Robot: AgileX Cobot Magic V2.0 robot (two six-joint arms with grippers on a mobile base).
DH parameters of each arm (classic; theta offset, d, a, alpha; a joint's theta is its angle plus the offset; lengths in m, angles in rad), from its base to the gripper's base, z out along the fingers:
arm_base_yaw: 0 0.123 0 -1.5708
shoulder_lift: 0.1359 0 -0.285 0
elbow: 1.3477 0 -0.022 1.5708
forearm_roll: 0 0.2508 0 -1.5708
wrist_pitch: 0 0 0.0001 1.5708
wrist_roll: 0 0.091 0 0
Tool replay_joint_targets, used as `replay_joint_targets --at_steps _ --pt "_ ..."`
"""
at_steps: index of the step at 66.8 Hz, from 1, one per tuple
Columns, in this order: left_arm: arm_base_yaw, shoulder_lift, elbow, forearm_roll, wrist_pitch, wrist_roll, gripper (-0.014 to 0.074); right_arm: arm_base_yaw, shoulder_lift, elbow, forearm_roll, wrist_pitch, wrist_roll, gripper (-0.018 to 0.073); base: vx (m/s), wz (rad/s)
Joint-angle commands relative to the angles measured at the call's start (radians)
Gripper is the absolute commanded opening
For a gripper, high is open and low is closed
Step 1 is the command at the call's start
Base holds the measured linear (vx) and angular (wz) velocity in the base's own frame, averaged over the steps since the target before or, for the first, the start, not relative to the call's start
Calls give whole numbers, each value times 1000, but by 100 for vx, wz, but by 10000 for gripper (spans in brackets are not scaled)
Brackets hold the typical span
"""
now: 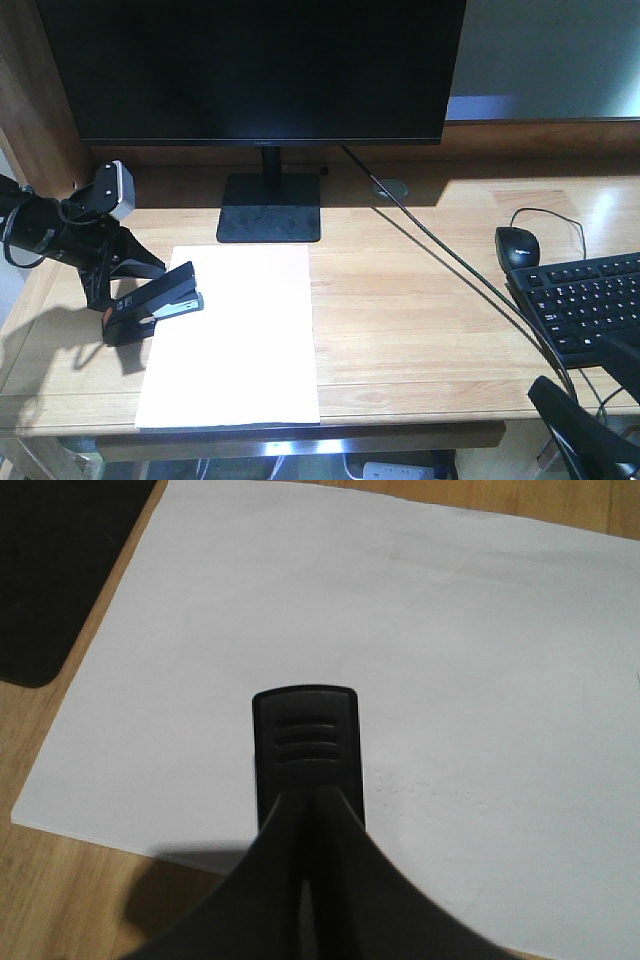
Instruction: Grab stapler and paper to desk for stapling
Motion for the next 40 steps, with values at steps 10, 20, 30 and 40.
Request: replay_joint_targets --at_steps 10,20,30,40 --pt "-3 -57 -25 -55 25 -10 -7 -6 7 -28 -3 -60 0 498 0 0" --pt "-3 -57 -25 -55 25 -10 -7 -6 7 -28 -3 -60 0 498 0 0" --pt "-3 -57 -25 -61 25 -7 -7 -6 7 -28 -3 -60 0 498 0 0" --pt "-19 -45 -25 -95 16 54 -7 -6 7 -28 -3 -60 0 498 0 0"
